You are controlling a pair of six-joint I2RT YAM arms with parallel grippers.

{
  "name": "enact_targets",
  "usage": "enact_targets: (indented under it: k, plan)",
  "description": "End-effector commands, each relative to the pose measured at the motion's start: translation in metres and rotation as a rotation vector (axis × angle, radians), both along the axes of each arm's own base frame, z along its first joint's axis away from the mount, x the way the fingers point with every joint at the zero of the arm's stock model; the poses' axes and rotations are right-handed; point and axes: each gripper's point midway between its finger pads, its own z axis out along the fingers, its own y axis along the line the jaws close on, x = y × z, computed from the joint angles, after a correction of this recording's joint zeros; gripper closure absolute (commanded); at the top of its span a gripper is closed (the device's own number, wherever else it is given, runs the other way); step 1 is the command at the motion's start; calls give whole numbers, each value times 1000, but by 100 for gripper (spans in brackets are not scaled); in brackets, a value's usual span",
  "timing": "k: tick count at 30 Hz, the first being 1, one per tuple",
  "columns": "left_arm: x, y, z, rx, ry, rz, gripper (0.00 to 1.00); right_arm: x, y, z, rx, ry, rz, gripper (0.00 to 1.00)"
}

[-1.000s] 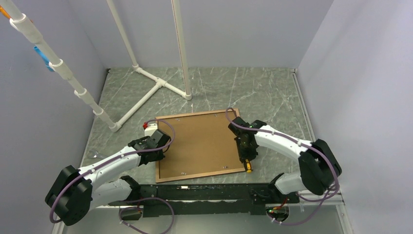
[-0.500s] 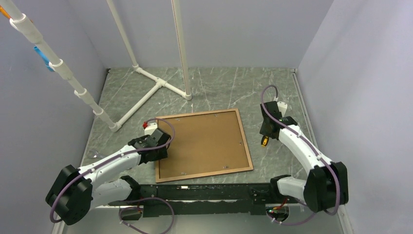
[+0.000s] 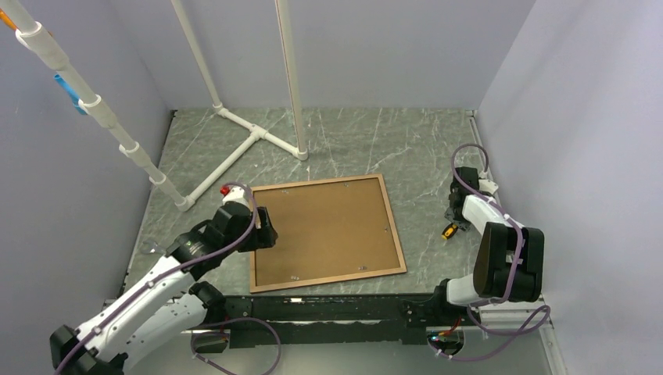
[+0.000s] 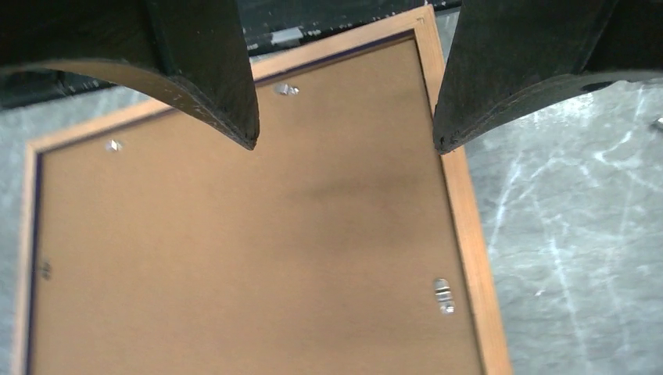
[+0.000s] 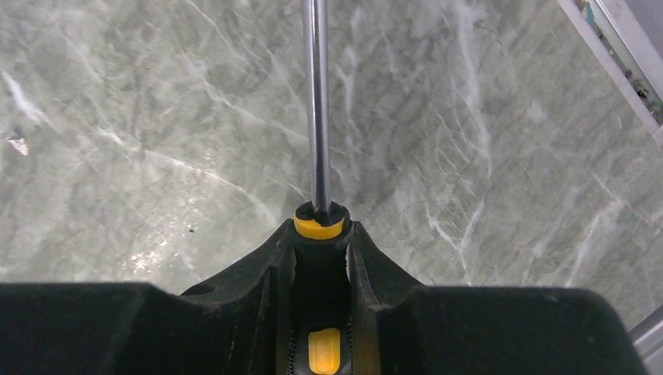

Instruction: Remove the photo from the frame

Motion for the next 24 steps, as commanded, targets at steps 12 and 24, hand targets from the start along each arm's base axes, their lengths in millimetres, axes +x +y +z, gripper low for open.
enact_targets:
  k: [12,24]
  plan:
    - [-33,-10,41,-162,-94,-165,15,8,-17,-6,12,-38,-58,93]
    - [-34,-28,45,-213,-84,-231,16,109,-33,18,-29,-59,146,100]
